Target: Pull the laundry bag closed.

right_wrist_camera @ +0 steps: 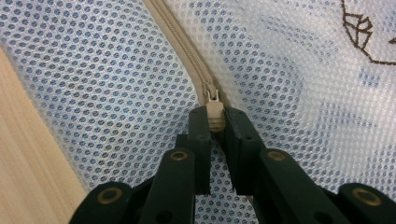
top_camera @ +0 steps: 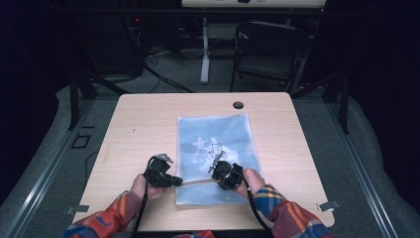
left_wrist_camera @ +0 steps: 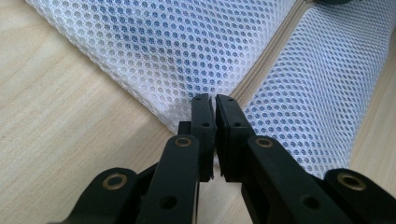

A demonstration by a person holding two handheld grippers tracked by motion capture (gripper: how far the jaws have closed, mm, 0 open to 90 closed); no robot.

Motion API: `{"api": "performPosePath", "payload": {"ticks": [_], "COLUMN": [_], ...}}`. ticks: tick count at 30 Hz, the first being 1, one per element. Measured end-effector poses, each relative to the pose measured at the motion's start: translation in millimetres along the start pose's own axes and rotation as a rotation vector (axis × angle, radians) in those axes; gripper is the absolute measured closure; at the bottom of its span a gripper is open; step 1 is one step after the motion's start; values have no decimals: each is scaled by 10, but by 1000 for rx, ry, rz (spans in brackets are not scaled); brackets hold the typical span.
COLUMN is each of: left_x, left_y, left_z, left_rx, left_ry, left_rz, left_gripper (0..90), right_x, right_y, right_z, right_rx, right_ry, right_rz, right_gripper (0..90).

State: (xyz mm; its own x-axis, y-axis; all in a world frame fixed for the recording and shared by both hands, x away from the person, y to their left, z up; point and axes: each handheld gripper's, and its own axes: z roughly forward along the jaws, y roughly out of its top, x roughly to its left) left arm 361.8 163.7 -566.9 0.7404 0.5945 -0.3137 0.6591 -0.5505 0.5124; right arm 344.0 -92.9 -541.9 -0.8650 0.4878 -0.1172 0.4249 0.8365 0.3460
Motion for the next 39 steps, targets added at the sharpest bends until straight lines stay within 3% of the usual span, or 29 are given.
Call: {"api": "performPosePath", "payload": {"ticks": [39], "left_x": [-1], "left_y": [-1], "left_z": [0], "left_rx": [-2], "left_ry": [1], "left_rz": [3], "left_gripper": [864], "right_x": [-96], "right_y": [-177], "right_z": [-76], "right_rx": [23], "right_ry": [-12], "right_rz": [32], "right_gripper": [818]}}
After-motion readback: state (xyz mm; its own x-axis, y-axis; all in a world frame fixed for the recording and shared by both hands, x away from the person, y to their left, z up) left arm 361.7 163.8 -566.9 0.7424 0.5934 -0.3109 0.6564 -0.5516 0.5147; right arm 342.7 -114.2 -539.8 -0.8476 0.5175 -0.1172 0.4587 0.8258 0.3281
